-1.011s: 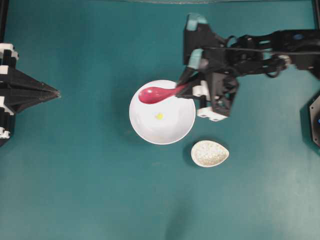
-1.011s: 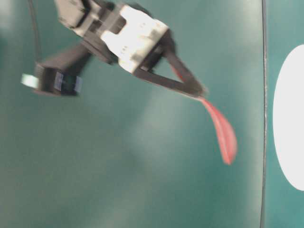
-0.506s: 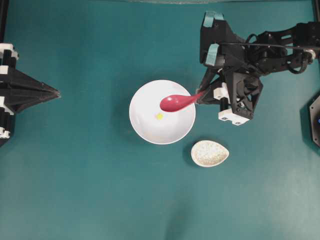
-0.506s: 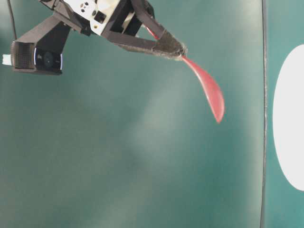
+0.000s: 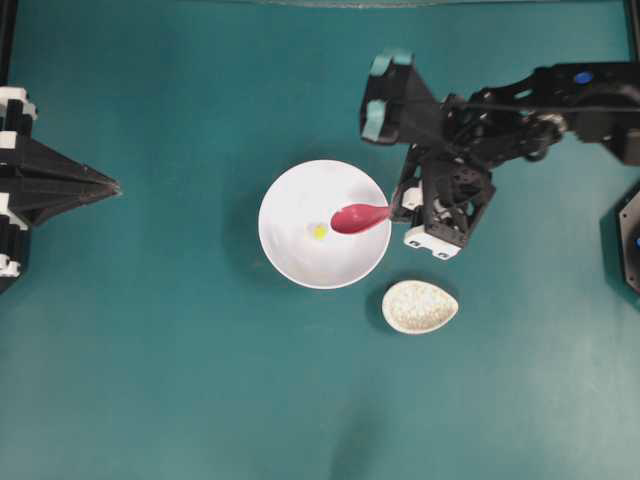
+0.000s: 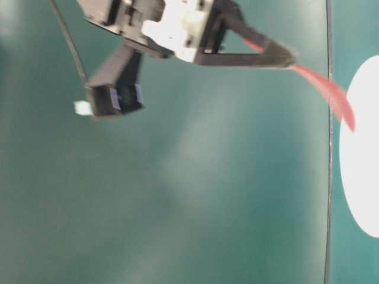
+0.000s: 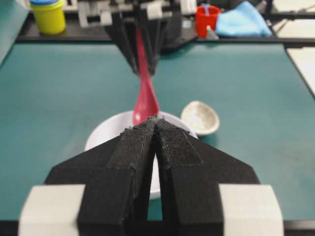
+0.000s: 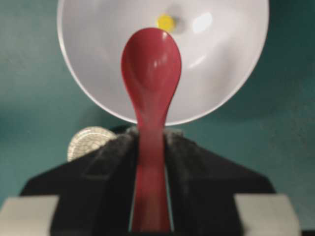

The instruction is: Scoop the yellow hexagonal prism block from the bowl with a spoon using the right arm.

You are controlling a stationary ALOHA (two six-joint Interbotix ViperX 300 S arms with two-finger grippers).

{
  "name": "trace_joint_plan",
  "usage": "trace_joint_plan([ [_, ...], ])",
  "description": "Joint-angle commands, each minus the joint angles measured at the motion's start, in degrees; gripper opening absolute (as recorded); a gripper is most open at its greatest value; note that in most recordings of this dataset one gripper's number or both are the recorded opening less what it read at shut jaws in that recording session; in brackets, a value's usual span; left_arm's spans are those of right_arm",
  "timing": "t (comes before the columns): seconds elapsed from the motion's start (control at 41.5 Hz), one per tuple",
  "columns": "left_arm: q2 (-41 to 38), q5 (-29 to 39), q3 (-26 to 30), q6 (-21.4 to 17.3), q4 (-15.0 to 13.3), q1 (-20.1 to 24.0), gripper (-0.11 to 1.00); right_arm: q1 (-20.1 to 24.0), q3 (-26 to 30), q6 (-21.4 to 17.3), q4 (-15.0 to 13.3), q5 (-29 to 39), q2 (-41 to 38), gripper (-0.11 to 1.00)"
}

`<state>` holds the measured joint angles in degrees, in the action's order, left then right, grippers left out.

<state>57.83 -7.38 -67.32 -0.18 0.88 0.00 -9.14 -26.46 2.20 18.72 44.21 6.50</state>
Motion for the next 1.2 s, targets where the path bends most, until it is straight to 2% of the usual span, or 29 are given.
trace_joint_plan([
  [0.0,-0.3,-0.3,1.7,-0.1,0.2,0.2,0.0,0.5,1.7,-0.1,0.2,0.1,-0.4,0.25],
  [0.915,-0.3,-0.3,1.7,-0.1,0.1,0.1,0.0,1.8,3.3,1.1,0.1,-4.4,-9.4,0.25],
  [1.18,-0.3,-0.3,1.7,-0.1,0.1,0.1,0.0,1.9,4.4,1.0,-2.8,-9.1,-11.3,0.25],
])
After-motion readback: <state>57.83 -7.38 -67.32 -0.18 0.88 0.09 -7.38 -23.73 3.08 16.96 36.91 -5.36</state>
